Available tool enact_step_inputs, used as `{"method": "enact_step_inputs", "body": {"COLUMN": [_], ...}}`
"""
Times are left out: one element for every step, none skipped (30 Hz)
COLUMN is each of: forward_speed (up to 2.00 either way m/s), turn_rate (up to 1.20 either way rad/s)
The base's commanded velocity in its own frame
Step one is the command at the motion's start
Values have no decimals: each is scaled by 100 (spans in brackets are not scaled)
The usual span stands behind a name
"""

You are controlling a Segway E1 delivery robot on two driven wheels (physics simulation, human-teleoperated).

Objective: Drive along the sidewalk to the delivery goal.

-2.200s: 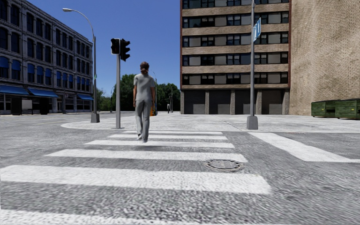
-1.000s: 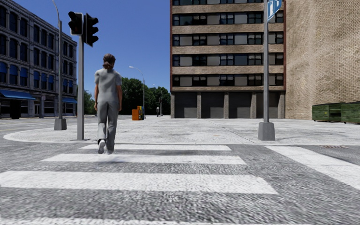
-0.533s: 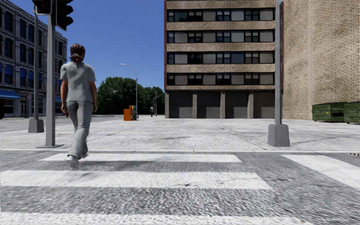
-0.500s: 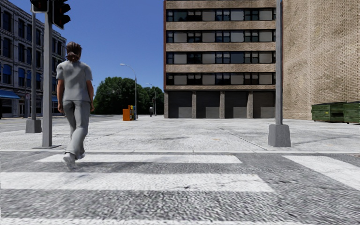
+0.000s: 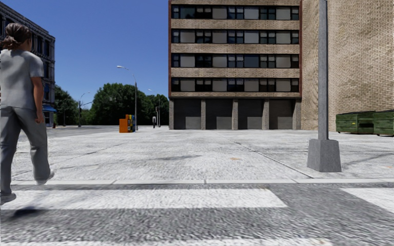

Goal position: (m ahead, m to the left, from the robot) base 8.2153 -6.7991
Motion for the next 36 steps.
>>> {"method": "enact_step_inputs", "body": {"forward_speed": [200,200,200,200,200,200,200,200,200,200,200,200,200,200,200,200,200,200,200,200,200,200,200,200,190,172,172,150,130,123,117,117,113,112,112,112], "turn_rate": [-25,-25,-25,-25,-25,-25,-25,-25,-25,-25,-25,-25,-25,-25,-25,-25,-25,-25,-25,-25,-25,-25,-25,-25,-11,0,0,0,0,0,0,0,0,0,0,0]}}
